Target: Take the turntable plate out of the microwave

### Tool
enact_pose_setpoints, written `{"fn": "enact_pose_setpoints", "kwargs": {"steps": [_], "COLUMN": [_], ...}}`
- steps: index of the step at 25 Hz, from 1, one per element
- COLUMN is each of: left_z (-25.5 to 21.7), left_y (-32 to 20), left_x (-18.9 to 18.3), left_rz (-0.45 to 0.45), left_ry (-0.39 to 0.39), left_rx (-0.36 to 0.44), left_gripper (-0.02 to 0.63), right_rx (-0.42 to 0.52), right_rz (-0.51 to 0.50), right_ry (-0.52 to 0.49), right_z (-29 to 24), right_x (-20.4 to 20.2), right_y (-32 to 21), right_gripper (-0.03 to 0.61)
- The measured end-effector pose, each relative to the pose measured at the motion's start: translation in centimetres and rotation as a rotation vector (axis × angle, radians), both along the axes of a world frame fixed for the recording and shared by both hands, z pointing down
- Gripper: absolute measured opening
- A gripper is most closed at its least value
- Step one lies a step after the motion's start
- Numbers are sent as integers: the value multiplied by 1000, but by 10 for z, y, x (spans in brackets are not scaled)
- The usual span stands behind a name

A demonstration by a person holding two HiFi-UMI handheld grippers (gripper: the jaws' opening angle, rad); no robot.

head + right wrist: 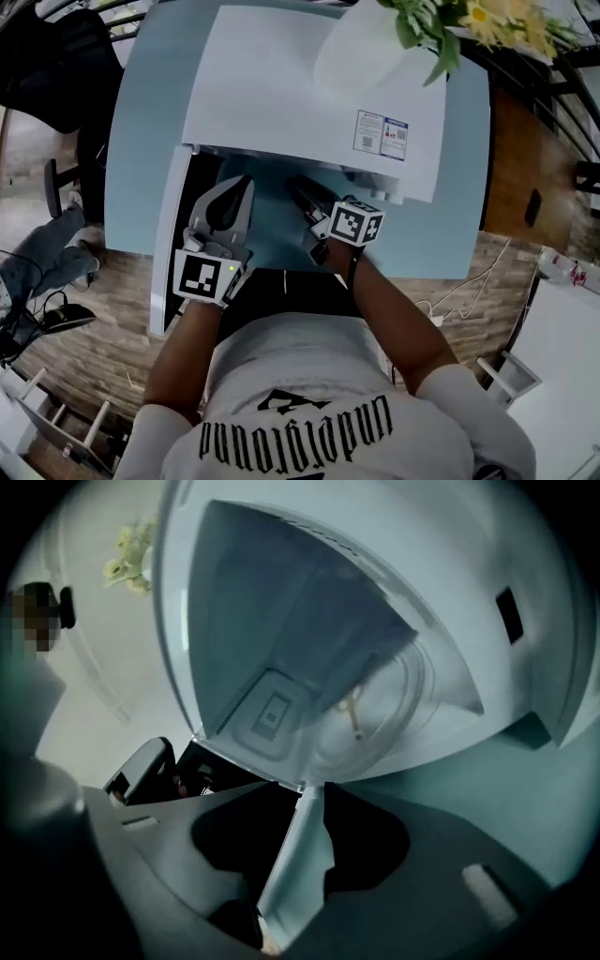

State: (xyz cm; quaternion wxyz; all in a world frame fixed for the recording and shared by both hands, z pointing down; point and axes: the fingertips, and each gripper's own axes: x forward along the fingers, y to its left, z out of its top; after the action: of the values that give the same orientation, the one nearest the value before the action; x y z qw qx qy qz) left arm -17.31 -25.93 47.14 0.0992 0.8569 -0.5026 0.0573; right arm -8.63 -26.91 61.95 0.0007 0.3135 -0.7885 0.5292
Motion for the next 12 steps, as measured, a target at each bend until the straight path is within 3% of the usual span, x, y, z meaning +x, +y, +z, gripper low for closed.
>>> {"fn": "enact_pose_setpoints", "kwargs": {"steps": [5,12], "left_z": [19,40], "left_y": [-6,0], "left_x": [-5,-4], "left_rz": [-22,-25], "left_ry": [-5,14], "left_rx": [17,-16], "left_gripper": [51,49], "right_rx": [-141,-234], "right_rz": [87,188], "right_ry": [-135,-272], "right_z": [27,38], "right_x": [-8,-14], "right_y": [-14,-29], "right_gripper": [144,144]}}
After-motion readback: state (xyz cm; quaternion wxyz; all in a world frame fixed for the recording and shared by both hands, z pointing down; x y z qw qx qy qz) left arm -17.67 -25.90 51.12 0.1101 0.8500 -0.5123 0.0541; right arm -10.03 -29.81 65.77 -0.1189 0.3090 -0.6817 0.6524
